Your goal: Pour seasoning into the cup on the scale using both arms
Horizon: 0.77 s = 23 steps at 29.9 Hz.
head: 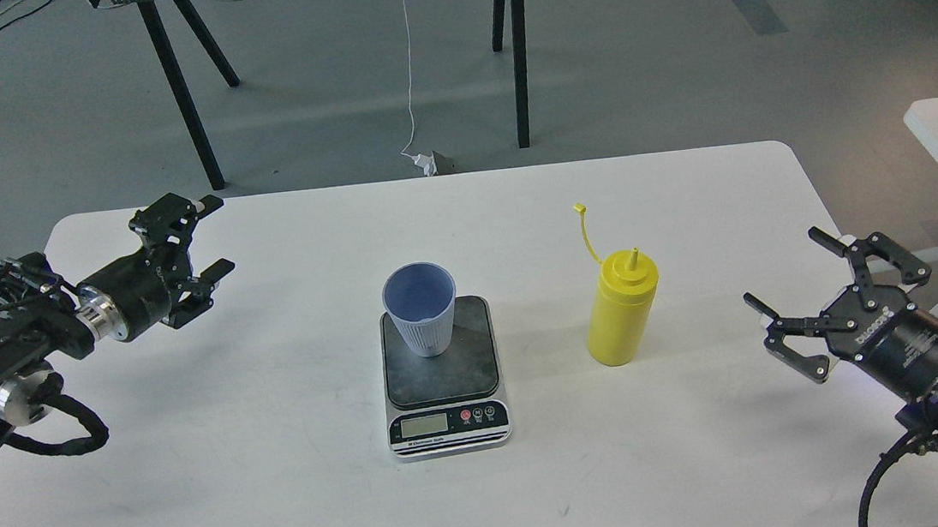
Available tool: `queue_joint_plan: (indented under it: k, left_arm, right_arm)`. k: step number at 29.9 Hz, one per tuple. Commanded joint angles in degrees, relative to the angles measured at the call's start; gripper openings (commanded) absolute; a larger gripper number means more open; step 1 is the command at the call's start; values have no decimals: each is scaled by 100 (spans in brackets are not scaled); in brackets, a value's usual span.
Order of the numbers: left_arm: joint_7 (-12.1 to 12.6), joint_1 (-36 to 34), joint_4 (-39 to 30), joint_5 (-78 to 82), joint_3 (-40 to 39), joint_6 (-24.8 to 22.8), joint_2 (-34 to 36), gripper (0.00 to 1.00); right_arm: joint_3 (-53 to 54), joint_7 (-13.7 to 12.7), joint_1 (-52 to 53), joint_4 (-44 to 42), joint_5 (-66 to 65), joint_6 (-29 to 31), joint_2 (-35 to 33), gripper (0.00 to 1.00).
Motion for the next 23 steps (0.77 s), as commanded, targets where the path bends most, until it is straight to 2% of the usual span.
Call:
queue_joint_plan:
  k: [1, 4, 8, 14, 23]
  left_arm:
    - [0, 5, -19, -24, 0, 0, 12, 99]
    - [0, -4, -28, -51, -70, 0, 12, 99]
    - [0, -21, -45, -51, -351, 0, 12, 99]
    - [0, -21, -54, -51, -545, 0, 232, 99]
    - [0, -4, -46, -51, -554, 0, 294, 99]
  right_arm:
    - [-241, -9, 1180, -841, -6, 0, -399, 97]
    - [-689, -9, 2200, -1693, -6, 0, -408, 97]
    - [-1033, 18, 2712, -2556, -6, 0, -303, 97]
    - [-1051, 18, 2722, -2733, -24, 0, 128, 97]
    - [-1042, 18, 2722, -2830, -24, 0, 163, 97]
